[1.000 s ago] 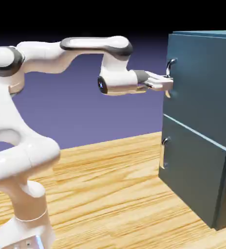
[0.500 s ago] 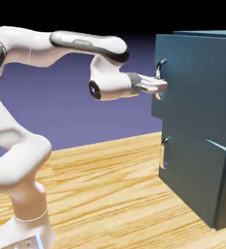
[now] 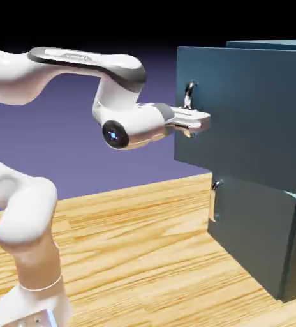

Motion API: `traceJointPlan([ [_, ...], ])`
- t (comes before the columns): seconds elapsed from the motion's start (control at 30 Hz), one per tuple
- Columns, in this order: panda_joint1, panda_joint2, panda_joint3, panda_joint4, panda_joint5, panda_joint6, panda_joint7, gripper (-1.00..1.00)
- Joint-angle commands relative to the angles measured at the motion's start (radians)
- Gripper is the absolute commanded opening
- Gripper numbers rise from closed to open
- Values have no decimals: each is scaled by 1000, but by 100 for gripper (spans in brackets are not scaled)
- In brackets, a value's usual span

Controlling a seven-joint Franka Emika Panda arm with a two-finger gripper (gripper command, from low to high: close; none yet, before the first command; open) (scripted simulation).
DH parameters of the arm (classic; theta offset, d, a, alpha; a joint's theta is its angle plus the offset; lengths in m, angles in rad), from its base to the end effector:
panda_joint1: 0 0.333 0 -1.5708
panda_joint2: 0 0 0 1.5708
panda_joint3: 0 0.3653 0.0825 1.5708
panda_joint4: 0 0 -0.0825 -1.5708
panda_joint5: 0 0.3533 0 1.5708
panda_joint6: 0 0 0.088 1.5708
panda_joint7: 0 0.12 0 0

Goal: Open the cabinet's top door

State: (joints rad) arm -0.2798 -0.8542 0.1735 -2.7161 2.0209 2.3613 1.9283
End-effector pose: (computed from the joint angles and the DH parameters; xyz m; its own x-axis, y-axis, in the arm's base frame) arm 0.2910 0.0036 0.5729 -0.3560 0.6109 -0.7071 -0.3564 0.6108 0.7071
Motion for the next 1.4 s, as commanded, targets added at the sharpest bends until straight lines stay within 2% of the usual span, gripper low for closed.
traceJointPlan([
  [0.0, 1, -12, -30, -12, -45, -33, 16, -100],
  [0.27, -26, -46, -289, -48, -393, -328, 96, -100],
  [0.5, -42, 51, -534, 37, -667, -632, 97, -100],
  [0.9, 78, 399, -902, 380, -933, -1154, 2, -100],
  [1.13, 150, 650, -1066, 604, -963, -1449, -96, -100],
  [1.37, 117, 904, -1131, 804, -945, -1714, -215, -100],
])
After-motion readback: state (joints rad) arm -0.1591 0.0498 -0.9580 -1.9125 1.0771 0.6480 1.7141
